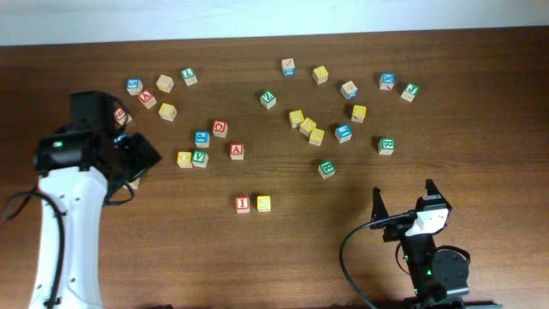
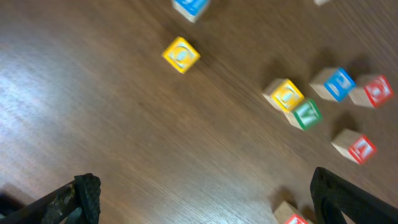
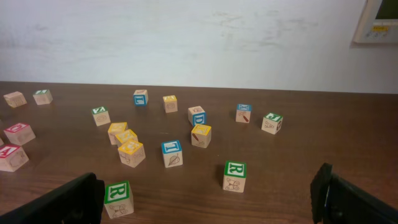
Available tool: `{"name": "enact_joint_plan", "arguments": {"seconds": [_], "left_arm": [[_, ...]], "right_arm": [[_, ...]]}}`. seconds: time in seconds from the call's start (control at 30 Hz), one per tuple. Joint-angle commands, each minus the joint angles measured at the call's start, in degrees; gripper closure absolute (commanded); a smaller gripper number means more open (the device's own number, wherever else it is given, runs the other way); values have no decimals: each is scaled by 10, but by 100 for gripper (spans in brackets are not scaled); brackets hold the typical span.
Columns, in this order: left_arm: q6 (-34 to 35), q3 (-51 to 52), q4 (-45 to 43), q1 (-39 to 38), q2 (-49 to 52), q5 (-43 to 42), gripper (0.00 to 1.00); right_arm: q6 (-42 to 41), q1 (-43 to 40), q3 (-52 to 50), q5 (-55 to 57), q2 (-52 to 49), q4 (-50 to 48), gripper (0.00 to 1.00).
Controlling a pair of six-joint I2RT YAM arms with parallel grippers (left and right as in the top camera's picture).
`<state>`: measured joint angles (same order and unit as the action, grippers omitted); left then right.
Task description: Spell out ICRA
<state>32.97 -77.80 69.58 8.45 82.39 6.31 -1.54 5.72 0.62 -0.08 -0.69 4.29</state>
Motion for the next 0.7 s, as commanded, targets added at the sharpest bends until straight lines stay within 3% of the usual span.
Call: {"name": "enact_joint_plan", "arguments": {"seconds": [0.0,0.1,0.17,0.23,0.3,0.43,0.57,0.67], "left_arm": [[-3,22,-9,7,2,-18,1],[-42,45,-28,5,2,-38,1],[-118,55,-62,5,2,-124,1],[-139,55,-73,5,3,-156,1],[-139,56,-77,5,3,-158,1],[-208,56,-84,-12,3,-188,3],[-196,56,-83,-44,3,-136,1],[-98,56,-72,-51,3,-22,1]], "right_arm": [[-4,3,-3,3,3,4,2],[-4,3,-3,3,3,3,2],[-4,3,-3,3,3,4,2],[-4,3,-3,3,3,4,2],[-4,3,-3,3,3,3,2],[-4,3,-3,3,3,4,2],[-4,3,-3,3,3,4,1],[-4,3,-3,3,3,3,2]]}}
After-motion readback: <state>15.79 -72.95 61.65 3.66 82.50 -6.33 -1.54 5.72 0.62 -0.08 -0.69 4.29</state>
